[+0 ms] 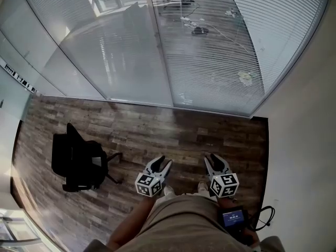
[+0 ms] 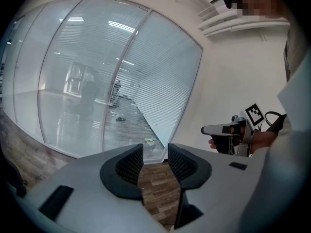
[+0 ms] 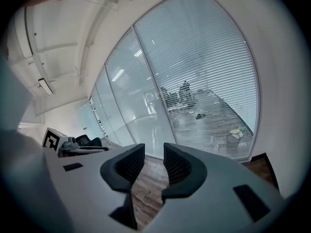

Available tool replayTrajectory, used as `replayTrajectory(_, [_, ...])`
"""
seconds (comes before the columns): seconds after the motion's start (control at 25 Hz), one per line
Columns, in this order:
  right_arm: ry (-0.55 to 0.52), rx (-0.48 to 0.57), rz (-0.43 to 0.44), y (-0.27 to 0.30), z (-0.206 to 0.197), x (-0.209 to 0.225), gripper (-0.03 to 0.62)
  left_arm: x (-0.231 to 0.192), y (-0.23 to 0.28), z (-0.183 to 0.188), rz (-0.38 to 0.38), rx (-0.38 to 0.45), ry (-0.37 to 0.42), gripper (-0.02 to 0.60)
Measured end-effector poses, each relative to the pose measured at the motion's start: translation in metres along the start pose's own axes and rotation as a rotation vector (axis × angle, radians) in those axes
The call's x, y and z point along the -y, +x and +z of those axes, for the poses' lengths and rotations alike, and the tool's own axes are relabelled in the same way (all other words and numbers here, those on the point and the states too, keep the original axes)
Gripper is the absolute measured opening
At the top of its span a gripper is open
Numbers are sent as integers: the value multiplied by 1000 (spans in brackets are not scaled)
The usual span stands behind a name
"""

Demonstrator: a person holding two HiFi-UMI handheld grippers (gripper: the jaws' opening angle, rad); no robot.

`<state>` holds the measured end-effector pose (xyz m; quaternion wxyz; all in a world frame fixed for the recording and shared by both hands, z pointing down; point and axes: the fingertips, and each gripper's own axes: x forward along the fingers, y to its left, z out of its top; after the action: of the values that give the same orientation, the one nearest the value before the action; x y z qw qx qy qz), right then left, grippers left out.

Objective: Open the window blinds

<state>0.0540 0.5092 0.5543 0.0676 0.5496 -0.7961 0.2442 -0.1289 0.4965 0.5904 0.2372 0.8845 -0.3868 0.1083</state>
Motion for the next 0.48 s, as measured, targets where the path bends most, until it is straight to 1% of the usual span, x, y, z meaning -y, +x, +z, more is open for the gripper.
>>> replayTrajectory(0.24, [13,-8,-6,-15,-4,11,126,13,4,-2,-6,-7,-1,161])
replayTrajectory(0.48, [-26,-33,46,-18,4,25,126,28,21,2,-1,31,-7,161])
